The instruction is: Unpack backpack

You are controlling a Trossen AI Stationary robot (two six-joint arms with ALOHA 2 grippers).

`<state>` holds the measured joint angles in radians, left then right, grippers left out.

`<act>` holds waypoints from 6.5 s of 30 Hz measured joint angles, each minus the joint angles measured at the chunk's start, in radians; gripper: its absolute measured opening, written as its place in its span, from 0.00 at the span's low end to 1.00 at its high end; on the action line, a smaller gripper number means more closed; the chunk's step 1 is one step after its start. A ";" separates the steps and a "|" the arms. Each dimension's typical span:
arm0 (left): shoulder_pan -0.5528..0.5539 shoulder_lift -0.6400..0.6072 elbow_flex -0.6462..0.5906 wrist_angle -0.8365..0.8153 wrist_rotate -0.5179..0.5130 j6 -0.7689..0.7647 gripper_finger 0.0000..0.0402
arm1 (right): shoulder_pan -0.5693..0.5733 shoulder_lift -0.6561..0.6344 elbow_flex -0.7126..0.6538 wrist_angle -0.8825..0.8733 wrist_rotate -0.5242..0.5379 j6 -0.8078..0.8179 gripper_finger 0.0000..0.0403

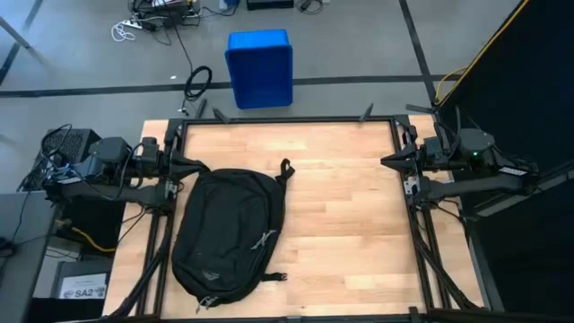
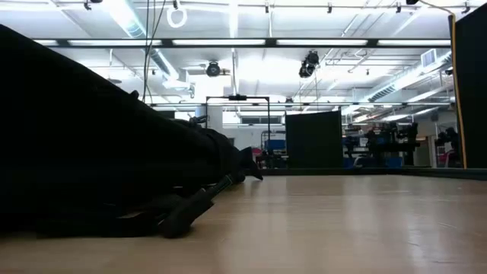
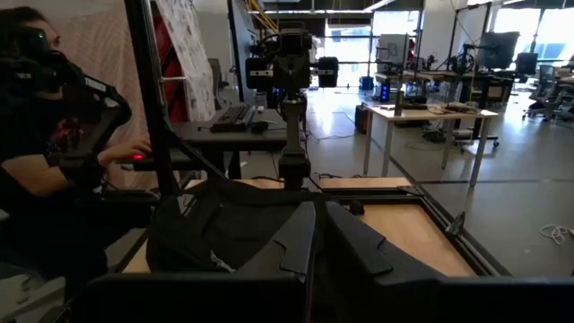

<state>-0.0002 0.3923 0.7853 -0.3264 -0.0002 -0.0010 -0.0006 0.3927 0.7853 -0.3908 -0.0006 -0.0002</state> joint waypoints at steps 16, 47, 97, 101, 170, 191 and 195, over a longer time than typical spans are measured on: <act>0.000 0.000 0.000 0.000 0.000 0.000 0.00 | 0.000 0.000 0.000 0.000 0.000 0.000 0.01; 0.000 0.000 0.000 0.000 0.000 0.000 0.00 | 0.000 0.000 0.000 0.000 0.000 0.000 0.01; 0.000 0.000 0.000 0.000 0.000 0.000 0.00 | 0.000 0.000 0.000 0.000 0.000 0.000 0.01; 0.000 0.000 0.000 0.000 0.000 0.000 0.00 | 0.000 0.000 0.000 0.000 0.000 0.000 0.01; 0.000 0.000 0.000 0.000 0.000 0.000 0.00 | -0.038 0.902 0.220 0.913 0.128 -0.238 0.08; 0.000 0.000 0.000 0.000 0.000 0.000 0.00 | 0.045 1.335 0.280 0.735 0.142 -0.095 0.46; 0.000 0.000 0.000 0.001 0.000 0.000 0.00 | 0.060 1.418 0.280 0.735 0.200 -0.092 0.52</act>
<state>-0.0004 0.3923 0.7853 -0.3256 -0.0002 -0.0011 0.0599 1.8104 1.0649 0.3439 0.1990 -0.0923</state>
